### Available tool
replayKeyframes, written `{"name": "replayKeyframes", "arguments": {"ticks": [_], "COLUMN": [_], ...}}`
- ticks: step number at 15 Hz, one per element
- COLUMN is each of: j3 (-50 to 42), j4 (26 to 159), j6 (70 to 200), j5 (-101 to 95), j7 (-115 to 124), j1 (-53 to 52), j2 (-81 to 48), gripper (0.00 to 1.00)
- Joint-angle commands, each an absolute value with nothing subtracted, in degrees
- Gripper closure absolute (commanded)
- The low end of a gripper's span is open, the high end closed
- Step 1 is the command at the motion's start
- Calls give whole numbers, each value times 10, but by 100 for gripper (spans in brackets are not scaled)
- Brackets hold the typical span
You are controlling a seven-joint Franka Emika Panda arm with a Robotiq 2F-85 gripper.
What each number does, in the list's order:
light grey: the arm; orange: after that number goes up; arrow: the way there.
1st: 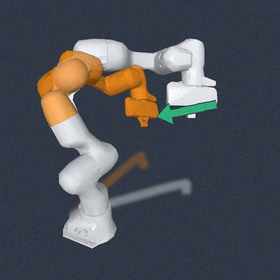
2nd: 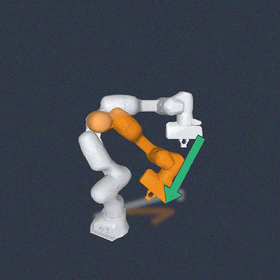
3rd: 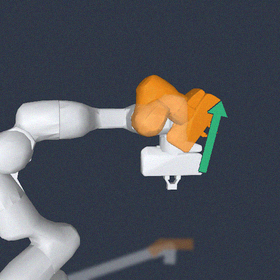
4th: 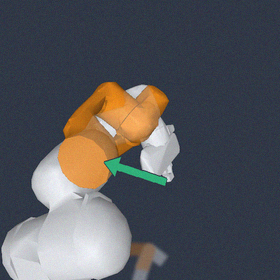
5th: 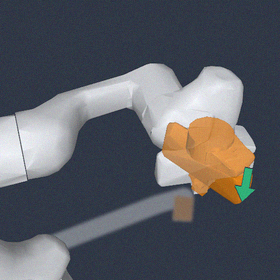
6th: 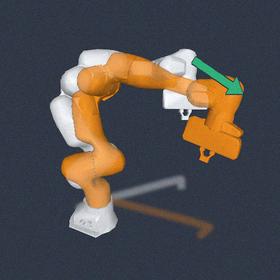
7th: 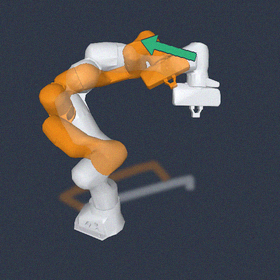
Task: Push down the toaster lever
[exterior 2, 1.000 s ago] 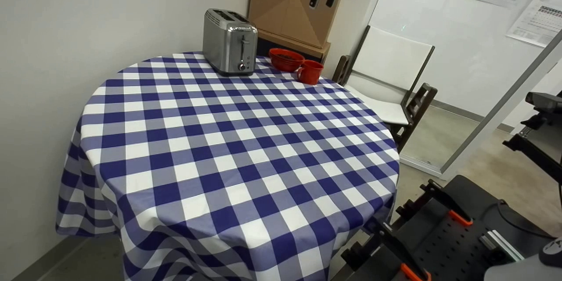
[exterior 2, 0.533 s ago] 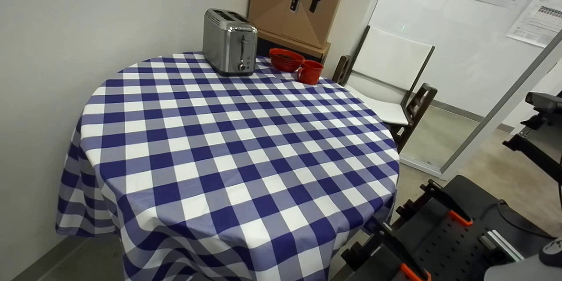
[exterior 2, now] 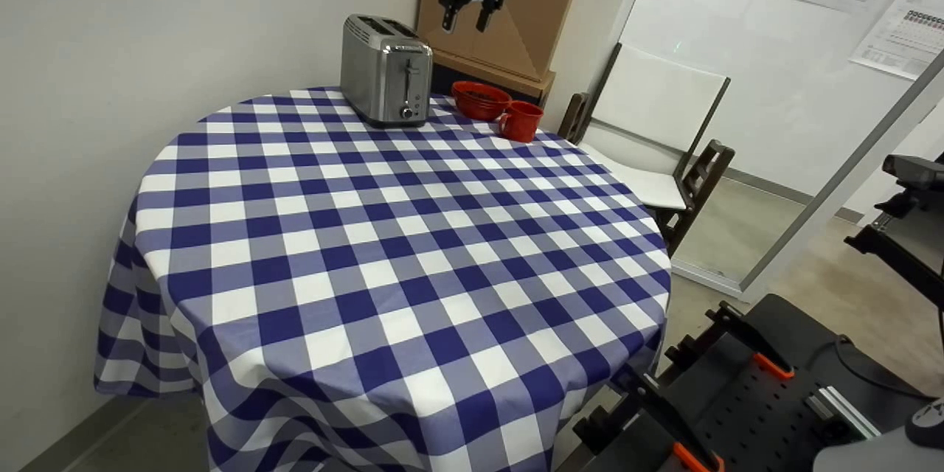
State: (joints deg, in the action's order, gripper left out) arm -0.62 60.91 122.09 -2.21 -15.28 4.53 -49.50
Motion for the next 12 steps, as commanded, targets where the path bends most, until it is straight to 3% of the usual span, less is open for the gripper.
{"name": "replayKeyframes", "arguments": {"ticks": [1,5,6,7,8,10,12], "j3": [-13,-19,-23,-27,-29,-33,-35], "j4": [530,483,472,460,448,426,405], "j6": [1237,1258,1271,1280,1286,1290,1288], "j5": [-45,-56,-59,-61,-62,-61,-59], "j7": [-130,-109,-98,-87,-77,-63,-51], "j1": [25,11,8,6,5,5,6], "j2": [-559,-613,-627,-639,-650,-671,-686], "gripper": [0,0,4,9,29,38,54]}}
